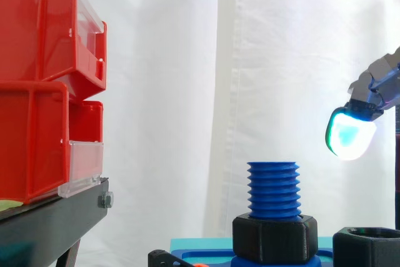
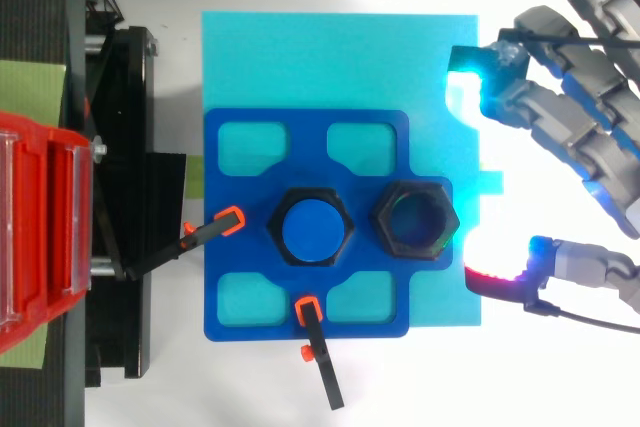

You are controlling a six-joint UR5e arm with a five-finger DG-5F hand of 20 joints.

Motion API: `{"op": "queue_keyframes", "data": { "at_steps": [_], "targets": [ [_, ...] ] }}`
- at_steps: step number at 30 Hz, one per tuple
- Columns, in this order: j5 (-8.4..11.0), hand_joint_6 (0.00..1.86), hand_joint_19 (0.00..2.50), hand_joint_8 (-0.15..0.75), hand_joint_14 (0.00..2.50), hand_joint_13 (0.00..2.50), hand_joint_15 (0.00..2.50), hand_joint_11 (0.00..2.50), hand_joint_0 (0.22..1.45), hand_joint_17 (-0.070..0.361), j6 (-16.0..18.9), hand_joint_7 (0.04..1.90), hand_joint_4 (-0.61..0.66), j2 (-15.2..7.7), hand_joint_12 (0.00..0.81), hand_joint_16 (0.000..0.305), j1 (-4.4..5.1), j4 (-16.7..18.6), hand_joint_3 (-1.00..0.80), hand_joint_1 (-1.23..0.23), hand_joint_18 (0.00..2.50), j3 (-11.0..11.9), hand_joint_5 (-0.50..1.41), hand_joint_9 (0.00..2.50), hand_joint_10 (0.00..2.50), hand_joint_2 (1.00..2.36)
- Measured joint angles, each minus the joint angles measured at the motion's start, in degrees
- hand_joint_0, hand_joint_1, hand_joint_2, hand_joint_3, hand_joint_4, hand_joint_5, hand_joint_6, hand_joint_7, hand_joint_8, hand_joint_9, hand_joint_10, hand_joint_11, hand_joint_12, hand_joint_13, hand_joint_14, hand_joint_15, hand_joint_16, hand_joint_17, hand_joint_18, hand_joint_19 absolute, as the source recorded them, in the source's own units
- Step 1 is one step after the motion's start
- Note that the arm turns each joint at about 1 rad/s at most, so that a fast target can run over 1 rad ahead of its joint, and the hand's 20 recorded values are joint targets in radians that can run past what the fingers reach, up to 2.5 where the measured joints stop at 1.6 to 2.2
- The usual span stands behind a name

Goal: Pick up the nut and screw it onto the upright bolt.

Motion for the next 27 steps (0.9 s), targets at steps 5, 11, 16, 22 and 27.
{"op": "queue_keyframes", "data": {
  "at_steps": [5, 11, 16, 22, 27],
  "targets": [
    [3.48, 0.50, 0.00, 0.354, 0.00, 0.03, 0.00, 0.13, 0.36, 0.143, -1.39, 0.73, 0.22, -0.10, 0.425, 0.064, 1.37, 3.66, -0.50, -0.64, 0.00, 0.00, -0.26, 0.32, 0.00, 1.00],
    [8.19, 0.50, 0.00, 0.358, 0.00, 0.00, 0.00, 0.03, 0.33, 0.153, -3.43, 0.71, 0.22, -1.53, 0.445, 0.068, 2.81, 6.73, -0.50, -0.64, 0.00, 0.01, -0.27, 0.22, 0.00, 1.00],
    [9.66, 0.50, 0.00, 0.336, 0.00, 0.00, 0.00, 0.00, 0.31, 0.158, -3.16, 0.67, 0.18, -2.82, 0.446, 0.070, 3.56, 8.98, -0.50, -0.57, 0.00, 0.01, -0.30, 0.00, 0.00, 1.00],
    [10.21, 0.50, 0.00, 0.334, 0.00, 0.00, 0.00, 0.00, 0.31, 0.159, -3.35, 0.65, 0.19, -3.50, 0.448, 0.071, 3.90, 10.31, -0.50, -0.57, 0.00, 0.00, -0.30, 0.00, 0.00, 1.00],
    [10.41, 0.50, 0.00, 0.331, 0.00, 0.00, 0.00, 0.00, 0.31, 0.162, -3.48, 0.66, 0.18, -4.43, 0.446, 0.072, 3.96, 10.89, -0.50, -0.60, 0.00, 0.00, -0.30, 0.00, 0.00, 1.00]
  ]
}}
